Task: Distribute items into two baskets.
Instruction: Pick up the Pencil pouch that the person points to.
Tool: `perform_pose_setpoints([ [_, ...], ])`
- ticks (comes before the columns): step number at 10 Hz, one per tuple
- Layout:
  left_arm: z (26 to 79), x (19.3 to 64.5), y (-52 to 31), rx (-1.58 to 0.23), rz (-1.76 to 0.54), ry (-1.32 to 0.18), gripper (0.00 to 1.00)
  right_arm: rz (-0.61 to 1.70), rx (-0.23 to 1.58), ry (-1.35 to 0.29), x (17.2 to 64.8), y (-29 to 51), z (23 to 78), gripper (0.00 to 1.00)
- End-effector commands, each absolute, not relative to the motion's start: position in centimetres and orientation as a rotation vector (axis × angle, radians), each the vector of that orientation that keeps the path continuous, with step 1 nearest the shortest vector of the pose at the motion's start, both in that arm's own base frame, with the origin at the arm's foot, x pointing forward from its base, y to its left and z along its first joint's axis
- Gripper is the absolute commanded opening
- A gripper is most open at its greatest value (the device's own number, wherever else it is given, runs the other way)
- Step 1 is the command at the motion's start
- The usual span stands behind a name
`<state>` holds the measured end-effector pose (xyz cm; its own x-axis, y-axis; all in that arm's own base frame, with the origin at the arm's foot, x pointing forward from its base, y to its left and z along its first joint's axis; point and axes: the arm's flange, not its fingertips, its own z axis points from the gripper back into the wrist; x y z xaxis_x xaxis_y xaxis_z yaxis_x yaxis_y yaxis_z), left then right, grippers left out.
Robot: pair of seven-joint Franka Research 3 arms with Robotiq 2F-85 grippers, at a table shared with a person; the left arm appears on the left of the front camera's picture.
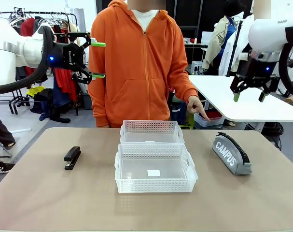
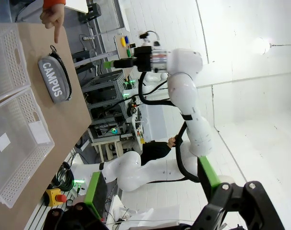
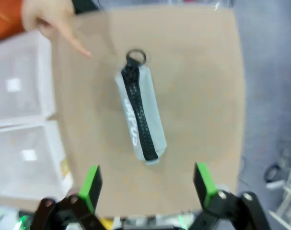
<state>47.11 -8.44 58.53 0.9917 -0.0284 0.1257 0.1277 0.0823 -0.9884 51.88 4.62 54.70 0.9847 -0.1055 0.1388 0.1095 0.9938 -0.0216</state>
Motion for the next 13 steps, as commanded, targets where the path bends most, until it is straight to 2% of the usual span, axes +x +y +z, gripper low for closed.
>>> perform_pose_setpoints([
  [1,58.8,47.0,-8.4,-1.485,-0.119,-0.085,1.00,-0.056,-0.022,0.005,53.6,3.9,51.4,1.00],
  [8,58.8,47.0,-8.4,-1.485,-0.119,-0.085,1.00,0.018,0.053,0.158,52.4,3.1,42.1,1.00],
  [13,58.8,47.0,-8.4,-1.485,-0.119,-0.085,1.00,-0.006,0.016,0.107,53.8,3.3,36.6,1.00],
])
